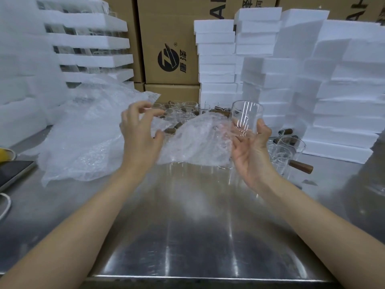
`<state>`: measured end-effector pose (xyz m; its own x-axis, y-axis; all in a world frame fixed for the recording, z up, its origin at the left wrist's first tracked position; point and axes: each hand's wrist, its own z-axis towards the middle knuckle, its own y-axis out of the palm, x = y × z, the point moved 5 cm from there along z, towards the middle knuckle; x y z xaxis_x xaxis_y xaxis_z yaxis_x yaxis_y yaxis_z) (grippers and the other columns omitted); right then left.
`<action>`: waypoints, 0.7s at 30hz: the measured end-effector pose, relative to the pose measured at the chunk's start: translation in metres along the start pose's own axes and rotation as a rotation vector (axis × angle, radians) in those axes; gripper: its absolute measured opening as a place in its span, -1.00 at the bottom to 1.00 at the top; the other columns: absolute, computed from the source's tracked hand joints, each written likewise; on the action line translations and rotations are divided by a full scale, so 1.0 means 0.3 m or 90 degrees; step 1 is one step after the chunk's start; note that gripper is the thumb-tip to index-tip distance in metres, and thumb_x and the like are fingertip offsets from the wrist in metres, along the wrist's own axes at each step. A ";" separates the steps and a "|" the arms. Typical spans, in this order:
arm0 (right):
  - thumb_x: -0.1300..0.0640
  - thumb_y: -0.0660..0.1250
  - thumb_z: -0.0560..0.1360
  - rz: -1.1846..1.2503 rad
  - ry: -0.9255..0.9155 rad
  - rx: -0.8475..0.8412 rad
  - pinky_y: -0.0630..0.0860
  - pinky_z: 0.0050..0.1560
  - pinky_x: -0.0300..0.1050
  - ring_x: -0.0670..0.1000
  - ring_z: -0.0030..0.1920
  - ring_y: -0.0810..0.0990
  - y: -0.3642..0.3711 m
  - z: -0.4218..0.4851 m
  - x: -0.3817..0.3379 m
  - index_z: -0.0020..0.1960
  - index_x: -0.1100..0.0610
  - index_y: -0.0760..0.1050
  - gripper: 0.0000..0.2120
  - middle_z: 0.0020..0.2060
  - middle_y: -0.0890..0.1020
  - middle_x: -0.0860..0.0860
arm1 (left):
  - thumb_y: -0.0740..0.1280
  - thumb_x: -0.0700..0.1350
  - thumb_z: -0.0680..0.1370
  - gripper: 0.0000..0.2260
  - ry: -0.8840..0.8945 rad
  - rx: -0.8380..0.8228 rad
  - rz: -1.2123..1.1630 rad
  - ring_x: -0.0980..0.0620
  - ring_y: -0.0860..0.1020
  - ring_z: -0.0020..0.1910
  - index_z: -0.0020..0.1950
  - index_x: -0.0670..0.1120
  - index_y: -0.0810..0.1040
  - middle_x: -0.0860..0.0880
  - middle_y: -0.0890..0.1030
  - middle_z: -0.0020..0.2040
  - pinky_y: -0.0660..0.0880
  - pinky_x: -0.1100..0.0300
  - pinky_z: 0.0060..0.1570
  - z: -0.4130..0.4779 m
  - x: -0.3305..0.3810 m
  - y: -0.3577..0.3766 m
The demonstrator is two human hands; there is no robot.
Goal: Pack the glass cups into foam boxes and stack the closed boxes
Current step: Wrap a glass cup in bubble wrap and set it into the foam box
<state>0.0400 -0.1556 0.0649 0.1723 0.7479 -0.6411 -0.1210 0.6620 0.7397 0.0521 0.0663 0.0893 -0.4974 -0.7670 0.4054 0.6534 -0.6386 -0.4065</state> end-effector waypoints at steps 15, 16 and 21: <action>-0.26 -0.01 0.56 -0.112 -0.008 0.011 0.47 0.23 0.28 0.10 0.06 0.67 -0.030 0.008 0.018 0.52 0.10 0.13 -0.34 0.28 0.46 0.22 | 0.44 0.16 0.37 -0.67 -0.393 -0.400 -0.537 0.16 0.52 -0.26 -0.31 -0.08 0.48 0.08 0.57 -0.32 0.41 0.23 -0.17 -0.042 0.048 0.099; -0.25 -0.02 0.57 -0.113 -0.017 0.026 0.58 0.09 0.16 0.08 0.04 0.68 -0.034 0.009 0.011 0.50 0.11 0.16 -0.36 0.25 0.49 0.21 | 0.51 0.05 0.37 -0.76 -0.446 -0.452 -0.608 0.08 0.59 -0.14 -0.27 -0.07 0.54 0.04 0.65 -0.22 0.48 0.19 -0.07 -0.049 0.038 0.105; -0.23 -0.02 0.61 -0.040 -0.043 0.072 0.64 -0.13 0.09 0.09 0.01 0.69 -0.051 0.024 -0.015 0.50 0.15 0.15 -0.39 0.16 0.51 0.17 | 0.54 -0.13 0.38 -0.67 -0.490 -0.242 -0.543 0.19 0.62 -0.25 0.05 -0.09 0.49 -0.02 0.64 -0.03 0.54 0.33 -0.26 -0.017 -0.031 0.064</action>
<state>0.0482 -0.1694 0.0579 0.2421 0.6974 -0.6746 0.0024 0.6948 0.7192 0.0663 0.0609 0.0736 -0.1330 0.0652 0.9890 0.0069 -0.9977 0.0667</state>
